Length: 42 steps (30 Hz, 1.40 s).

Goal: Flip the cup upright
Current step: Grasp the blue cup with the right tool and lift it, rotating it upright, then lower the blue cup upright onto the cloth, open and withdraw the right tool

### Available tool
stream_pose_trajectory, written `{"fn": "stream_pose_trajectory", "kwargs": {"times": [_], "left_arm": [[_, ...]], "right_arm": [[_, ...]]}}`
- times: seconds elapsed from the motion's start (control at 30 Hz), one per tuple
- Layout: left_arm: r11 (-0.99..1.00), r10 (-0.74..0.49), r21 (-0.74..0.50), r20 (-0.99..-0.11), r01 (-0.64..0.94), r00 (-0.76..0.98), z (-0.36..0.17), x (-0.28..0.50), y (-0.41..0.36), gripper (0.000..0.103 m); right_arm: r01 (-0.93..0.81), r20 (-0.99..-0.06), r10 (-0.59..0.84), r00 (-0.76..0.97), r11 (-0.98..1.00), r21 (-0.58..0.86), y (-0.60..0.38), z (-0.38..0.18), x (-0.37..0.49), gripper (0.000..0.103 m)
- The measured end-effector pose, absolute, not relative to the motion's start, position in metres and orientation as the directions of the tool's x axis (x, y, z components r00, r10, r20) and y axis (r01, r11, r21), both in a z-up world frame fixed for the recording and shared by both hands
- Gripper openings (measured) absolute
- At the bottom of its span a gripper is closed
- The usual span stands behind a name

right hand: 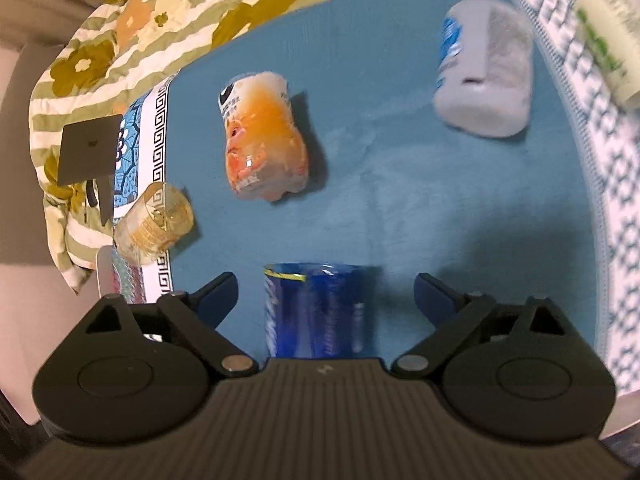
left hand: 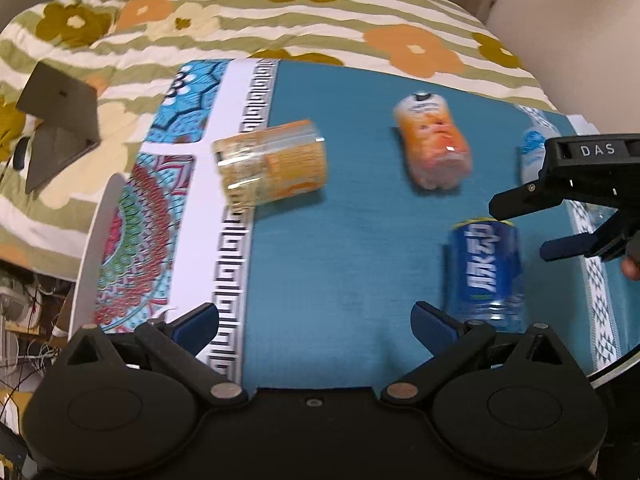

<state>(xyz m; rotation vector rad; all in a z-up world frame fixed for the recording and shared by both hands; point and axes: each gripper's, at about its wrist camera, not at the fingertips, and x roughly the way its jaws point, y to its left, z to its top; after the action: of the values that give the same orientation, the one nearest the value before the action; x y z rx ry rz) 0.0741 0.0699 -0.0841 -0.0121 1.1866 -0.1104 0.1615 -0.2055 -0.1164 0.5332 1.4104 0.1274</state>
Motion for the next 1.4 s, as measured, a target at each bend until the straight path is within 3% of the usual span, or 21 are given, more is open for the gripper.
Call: {"fn": "stream_pose_trajectory", "kwargs": {"times": [0.1,0.3,0.67,0.8,1.0,1.13,1.4], "left_arm": [[0.995,-0.095,-0.078,-0.927,0.061,0.362,-0.088,0.077,0.082,0.103],[0.995,-0.102,-0.089,-0.931,0.052,0.35,-0.093,0.082,0.096,0.103],[0.993,-0.12,-0.108,-0.929,0.053,0.351,-0.092,0.086,0.099,0.103],[0.993,-0.122,-0.11,-0.921,0.052,0.371,-0.082,0.086,0.1,0.103],[0.991,-0.133,-0.118,-0.908,0.061,0.399,-0.074,0.087,0.098,0.103],[0.992,-0.125,-0.098,-0.903,0.084,0.412,-0.074,0.086,0.091,0.103],[0.994,-0.079,-0.038,-0.899,0.105,0.43,-0.081,0.076,0.085,0.103]], "right_arm": [[0.245,-0.907,0.39,0.156,0.875,0.418,-0.196,-0.125,0.166,0.102],[0.277,-0.911,0.39,0.13,0.868,0.412,-0.19,-0.138,0.168,0.08],[0.266,-0.903,0.399,0.157,0.864,0.428,-0.192,-0.132,0.164,0.077],[0.235,-0.887,0.388,0.25,0.865,0.444,-0.198,-0.106,0.152,0.076],[0.169,-0.807,0.27,0.525,0.897,0.409,-0.204,-0.068,0.112,0.076],[0.136,-0.736,0.236,0.634,0.903,0.407,-0.204,-0.079,0.099,0.076],[0.037,-0.616,0.141,0.775,0.963,0.266,-0.192,-0.109,0.087,0.077]]}}
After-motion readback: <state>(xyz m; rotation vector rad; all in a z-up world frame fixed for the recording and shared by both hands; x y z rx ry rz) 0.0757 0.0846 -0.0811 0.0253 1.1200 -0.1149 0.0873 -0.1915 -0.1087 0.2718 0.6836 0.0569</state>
